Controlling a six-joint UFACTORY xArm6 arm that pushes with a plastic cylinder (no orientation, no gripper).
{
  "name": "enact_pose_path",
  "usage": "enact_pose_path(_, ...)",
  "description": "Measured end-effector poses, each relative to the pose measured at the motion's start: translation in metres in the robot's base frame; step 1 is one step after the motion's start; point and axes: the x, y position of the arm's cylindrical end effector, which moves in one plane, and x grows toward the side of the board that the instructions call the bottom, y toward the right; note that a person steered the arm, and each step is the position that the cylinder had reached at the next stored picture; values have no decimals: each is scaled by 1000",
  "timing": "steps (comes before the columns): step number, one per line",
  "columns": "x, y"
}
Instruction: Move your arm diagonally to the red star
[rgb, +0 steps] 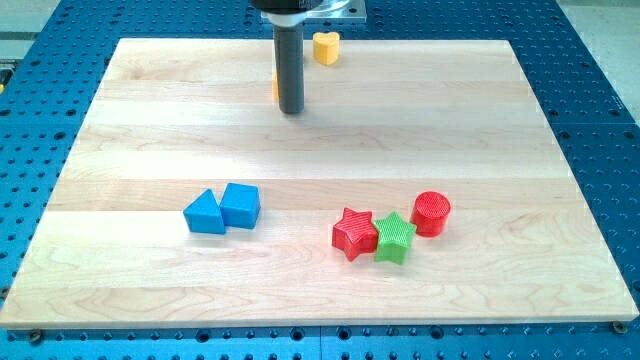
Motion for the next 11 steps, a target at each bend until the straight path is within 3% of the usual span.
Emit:
enact_pose_path(3,-30,-65)
enact_pose_path(6,-31,11)
enact_pose_path(8,65,47)
enact_pose_path(10,114,204)
enact_pose_path(11,160,241)
